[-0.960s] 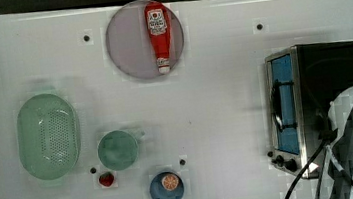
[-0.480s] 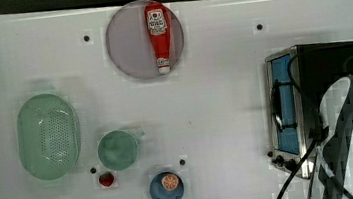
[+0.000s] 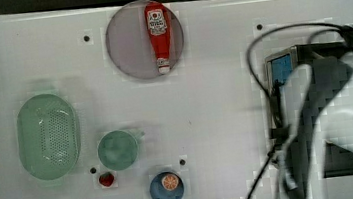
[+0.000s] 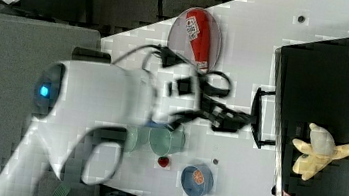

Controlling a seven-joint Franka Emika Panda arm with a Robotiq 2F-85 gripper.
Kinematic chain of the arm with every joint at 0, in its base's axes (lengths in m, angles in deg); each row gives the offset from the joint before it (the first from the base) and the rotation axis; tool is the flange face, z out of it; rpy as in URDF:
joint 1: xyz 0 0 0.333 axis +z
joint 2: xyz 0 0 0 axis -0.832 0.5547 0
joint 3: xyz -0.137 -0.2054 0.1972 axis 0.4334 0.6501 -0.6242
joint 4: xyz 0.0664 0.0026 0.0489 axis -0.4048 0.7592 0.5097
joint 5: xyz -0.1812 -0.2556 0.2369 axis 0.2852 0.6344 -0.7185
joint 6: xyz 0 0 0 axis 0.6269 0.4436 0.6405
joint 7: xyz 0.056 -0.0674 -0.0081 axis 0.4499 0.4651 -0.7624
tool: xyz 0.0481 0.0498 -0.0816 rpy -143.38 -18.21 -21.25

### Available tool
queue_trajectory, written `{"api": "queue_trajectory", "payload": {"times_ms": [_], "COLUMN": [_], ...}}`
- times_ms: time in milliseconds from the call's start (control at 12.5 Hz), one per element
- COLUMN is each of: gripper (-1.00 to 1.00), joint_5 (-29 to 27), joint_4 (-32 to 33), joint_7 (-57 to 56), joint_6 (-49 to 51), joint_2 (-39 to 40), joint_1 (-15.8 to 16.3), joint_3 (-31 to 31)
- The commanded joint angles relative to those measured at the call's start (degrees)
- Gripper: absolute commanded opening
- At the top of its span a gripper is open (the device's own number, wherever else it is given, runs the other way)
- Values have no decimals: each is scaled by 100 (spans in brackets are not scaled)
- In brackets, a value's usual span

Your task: Pick banana from table and place on oven.

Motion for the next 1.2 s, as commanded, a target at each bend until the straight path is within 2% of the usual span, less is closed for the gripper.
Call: {"api": "queue_trajectory", "payload": {"times_ms": [80, 320, 400, 800, 1200], "gripper": [100, 100, 100, 100, 100], "joint_5": [-143, -140, -139, 87, 151], "joint_4": [-178, -175, -175, -124, -120], "joint_7": [1760, 3792, 4108, 4140, 4152], "joint_6": [234, 696, 997, 1758, 1802], "joint_2": [-429, -889, -1045, -1887, -1995], "joint_1": [492, 576, 581, 581, 569], "joint_3": [-816, -1459, -1634, -1925, -1875]}}
